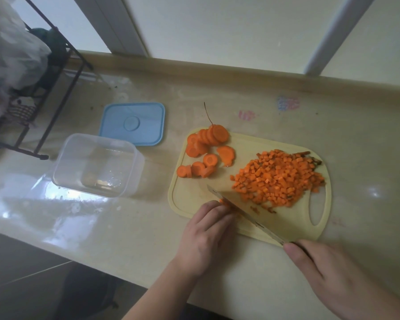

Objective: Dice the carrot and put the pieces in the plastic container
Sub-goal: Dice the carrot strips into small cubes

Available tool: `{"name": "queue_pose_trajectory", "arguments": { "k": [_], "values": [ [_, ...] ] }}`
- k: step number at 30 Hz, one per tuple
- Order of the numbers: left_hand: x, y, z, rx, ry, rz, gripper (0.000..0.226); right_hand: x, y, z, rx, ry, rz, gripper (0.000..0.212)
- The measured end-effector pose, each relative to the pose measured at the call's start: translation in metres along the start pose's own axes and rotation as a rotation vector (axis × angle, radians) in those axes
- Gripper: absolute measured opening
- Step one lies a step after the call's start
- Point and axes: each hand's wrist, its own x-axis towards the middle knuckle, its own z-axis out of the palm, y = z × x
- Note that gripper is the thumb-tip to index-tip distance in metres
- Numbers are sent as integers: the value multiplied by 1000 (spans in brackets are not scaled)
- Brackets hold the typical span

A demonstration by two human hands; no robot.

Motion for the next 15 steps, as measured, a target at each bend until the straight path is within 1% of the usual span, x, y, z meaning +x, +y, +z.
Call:
{"name": "queue_pose_trajectory", "arguments": {
  "k": [5, 9, 13, 15],
  "values": [
    [2, -6, 3, 4, -31, -9, 18, -2, 0, 3, -3, 1, -2, 84],
    [3, -5, 3, -7, -16, -6, 19, -3, 0, 5, -16, -1, 19, 86],
    [3, -4, 4, -6, 6, -4, 17, -4, -7, 8, -124, 21, 24, 86],
    [4, -4, 5, -12, 19, -5, 17, -4, -10, 10, -175, 19, 37, 90]
  ]
}}
